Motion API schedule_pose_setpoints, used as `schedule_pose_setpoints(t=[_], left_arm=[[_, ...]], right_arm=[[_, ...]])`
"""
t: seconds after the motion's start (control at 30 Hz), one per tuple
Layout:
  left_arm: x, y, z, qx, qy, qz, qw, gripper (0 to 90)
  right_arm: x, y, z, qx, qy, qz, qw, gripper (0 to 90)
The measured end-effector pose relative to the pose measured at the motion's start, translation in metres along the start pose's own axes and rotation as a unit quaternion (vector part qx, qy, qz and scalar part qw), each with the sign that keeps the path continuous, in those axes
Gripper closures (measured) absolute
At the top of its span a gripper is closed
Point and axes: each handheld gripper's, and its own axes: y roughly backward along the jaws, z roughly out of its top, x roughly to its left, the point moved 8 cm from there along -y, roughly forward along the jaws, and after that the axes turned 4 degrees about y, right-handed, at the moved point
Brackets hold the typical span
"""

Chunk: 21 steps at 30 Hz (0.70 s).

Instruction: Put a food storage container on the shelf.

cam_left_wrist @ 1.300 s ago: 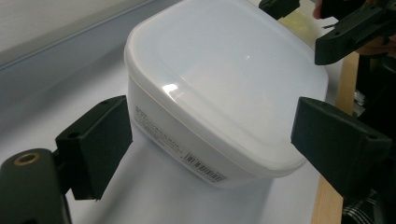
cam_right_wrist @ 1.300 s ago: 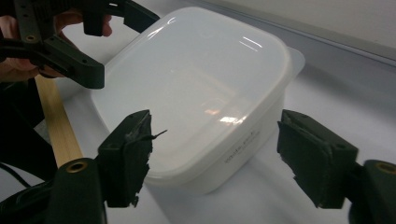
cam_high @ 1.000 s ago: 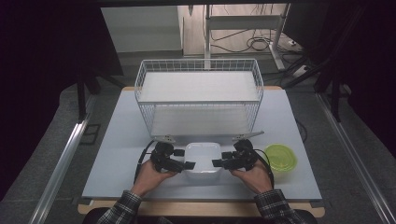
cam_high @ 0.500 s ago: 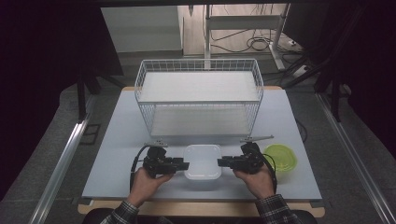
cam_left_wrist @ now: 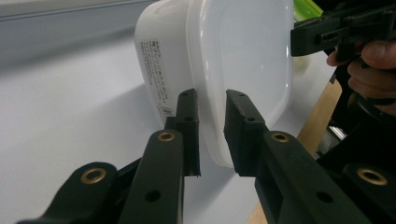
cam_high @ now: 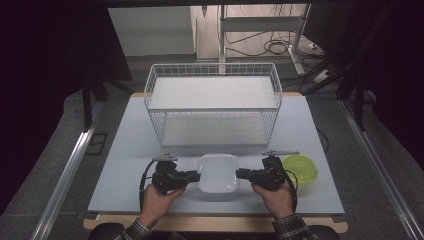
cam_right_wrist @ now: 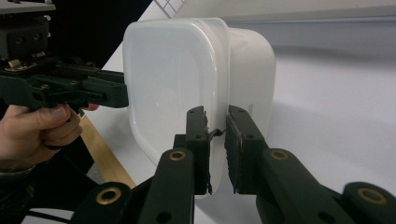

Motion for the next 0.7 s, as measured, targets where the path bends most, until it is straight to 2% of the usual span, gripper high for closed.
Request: schedule_pose_setpoints(t=[0.2,0.47,0.7], left_arm=[[0.002,-0.001,0.002,-0.01,0.0,0.012,0.9999,78.4],[-0.002,0.007,0.015,-0.032,-0.012,0.009,0.9994,78.9],[-0.007,0.018,0.035,-0.047,-0.031,0.013,0.9983,79.1]], right_arm=[[0.004,0.0,0.003,-0.011,0.036,-0.023,0.999,80.4],[0.008,0.005,0.014,-0.038,0.056,-0.019,0.9975,80.4],[0.014,0.012,0.032,-0.057,0.069,-0.015,0.9959,80.4]])
